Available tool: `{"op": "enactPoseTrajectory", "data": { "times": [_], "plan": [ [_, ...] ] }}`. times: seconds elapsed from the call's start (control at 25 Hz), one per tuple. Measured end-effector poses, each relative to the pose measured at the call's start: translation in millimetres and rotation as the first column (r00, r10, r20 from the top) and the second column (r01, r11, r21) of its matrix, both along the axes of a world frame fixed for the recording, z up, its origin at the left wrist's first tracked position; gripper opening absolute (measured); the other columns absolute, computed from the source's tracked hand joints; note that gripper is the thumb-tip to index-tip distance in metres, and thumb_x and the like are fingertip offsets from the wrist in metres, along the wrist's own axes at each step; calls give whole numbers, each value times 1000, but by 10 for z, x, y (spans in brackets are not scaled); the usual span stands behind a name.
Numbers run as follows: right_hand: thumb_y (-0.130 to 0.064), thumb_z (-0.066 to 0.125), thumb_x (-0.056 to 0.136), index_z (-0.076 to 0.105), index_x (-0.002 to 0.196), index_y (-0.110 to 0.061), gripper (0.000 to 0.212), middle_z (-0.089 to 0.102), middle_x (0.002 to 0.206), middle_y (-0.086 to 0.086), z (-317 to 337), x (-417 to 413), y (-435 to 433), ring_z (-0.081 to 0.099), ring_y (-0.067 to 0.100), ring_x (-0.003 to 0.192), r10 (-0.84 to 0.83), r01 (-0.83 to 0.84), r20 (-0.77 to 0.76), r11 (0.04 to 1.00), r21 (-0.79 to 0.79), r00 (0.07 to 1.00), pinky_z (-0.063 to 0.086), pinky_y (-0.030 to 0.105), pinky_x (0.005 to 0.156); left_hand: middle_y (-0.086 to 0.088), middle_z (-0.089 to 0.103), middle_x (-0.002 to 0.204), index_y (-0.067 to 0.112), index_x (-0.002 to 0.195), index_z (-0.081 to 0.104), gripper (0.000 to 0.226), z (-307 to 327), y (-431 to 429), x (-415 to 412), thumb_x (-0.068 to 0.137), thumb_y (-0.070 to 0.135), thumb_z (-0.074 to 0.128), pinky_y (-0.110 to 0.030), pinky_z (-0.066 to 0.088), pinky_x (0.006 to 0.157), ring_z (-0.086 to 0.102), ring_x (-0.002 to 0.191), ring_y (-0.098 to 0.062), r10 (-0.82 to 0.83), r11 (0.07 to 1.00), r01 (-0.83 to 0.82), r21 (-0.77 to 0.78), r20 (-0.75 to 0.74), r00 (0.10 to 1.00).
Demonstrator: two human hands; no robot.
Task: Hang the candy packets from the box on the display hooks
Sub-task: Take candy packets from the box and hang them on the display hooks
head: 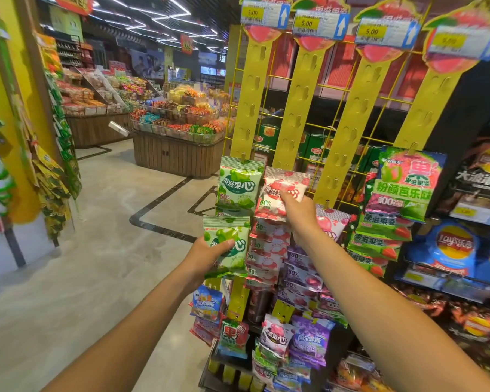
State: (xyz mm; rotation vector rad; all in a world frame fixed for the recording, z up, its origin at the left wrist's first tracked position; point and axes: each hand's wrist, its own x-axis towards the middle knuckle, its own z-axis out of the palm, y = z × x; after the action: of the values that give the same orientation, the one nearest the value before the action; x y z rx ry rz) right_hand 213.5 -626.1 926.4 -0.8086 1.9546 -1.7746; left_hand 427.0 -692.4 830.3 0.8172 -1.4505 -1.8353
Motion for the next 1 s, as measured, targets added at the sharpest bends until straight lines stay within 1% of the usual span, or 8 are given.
{"op": "enactPoseTrajectory", "data": {
  "times": [0.12, 0.32, 0.48, 0.64, 0.76, 0.84, 0.96, 1.0],
  "plan": [
    [-54, 65, 93, 57, 90, -18, 37, 52, 77, 6, -27, 24, 29, 48, 21, 71, 14, -14, 19, 1000, -8, 1000, 39, 36, 70, -9, 79, 110, 16, 120, 72, 24, -18, 9, -10, 96, 19, 74, -60, 56, 99, 76, 106, -32, -3, 1000, 3, 6, -2, 1000],
    [-50, 64, 97, 56, 85, -20, 33, 52, 70, 4, -28, 27, 74, 47, 20, 68, 35, -35, -19, 999, -23, 999, 36, 34, 68, -9, 79, 112, 18, 121, 71, 27, -54, 25, -39, 95, 20, 76, -61, 55, 100, 75, 107, -32, -13, 1000, 13, 5, -2, 1000],
    [-40, 65, 99, 61, 78, -18, 31, 59, 66, -5, 65, 85, 141, 54, 5, 53, 30, -41, -116, 995, -87, 993, 41, 23, 52, -10, 79, 112, 16, 122, 71, 27, -43, 40, -64, 96, 19, 74, -60, 56, 99, 76, 106, -32, -19, 1000, 19, 5, -6, 1000],
    [-33, 68, 96, 72, 95, -5, 28, 72, 81, 13, 241, 145, 113, 66, 21, 71, 41, -54, -89, 986, -156, 995, 48, 33, 63, -10, 79, 111, 15, 122, 70, 27, -23, 47, -99, 95, 18, 75, -59, 57, 98, 76, 105, -32, -14, 1000, 14, 6, -5, 1000],
    [-35, 71, 92, 70, 89, -14, 22, 75, 88, 19, 232, 134, 84, 66, 24, 72, 67, -73, -46, 987, -143, 997, 49, 34, 64, -9, 80, 110, 15, 121, 71, 26, -12, 46, -109, 96, 18, 75, -58, 58, 97, 76, 105, -31, -8, 1000, 8, 7, -6, 1000],
    [-40, 72, 91, 67, 90, -17, 24, 72, 87, 13, 110, 98, 92, 64, 25, 76, 82, -82, -2, 994, -78, 997, 49, 33, 64, -9, 80, 110, 15, 120, 71, 25, -13, 43, -107, 96, 17, 74, -58, 58, 97, 76, 105, -31, -6, 1000, 6, 9, -11, 1000],
    [-55, 73, 87, 67, 114, -15, 49, 75, 104, 3, -119, 65, 132, 72, 28, 95, 84, -84, 8, 996, -12, 996, 61, 42, 81, -10, 79, 110, 15, 122, 71, 26, -58, 37, -117, 96, 18, 75, -58, 58, 97, 76, 105, -31, -9, 1000, 9, 5, -3, 1000],
    [-58, 73, 87, 66, 118, -15, 53, 74, 102, 2, -132, 80, 165, 71, 26, 93, 90, -90, -13, 996, -18, 996, 61, 41, 82, -10, 79, 111, 15, 122, 71, 27, -67, 40, -121, 96, 19, 75, -59, 58, 97, 76, 105, -32, -10, 1000, 10, 10, 1, 1000]
  ]
}}
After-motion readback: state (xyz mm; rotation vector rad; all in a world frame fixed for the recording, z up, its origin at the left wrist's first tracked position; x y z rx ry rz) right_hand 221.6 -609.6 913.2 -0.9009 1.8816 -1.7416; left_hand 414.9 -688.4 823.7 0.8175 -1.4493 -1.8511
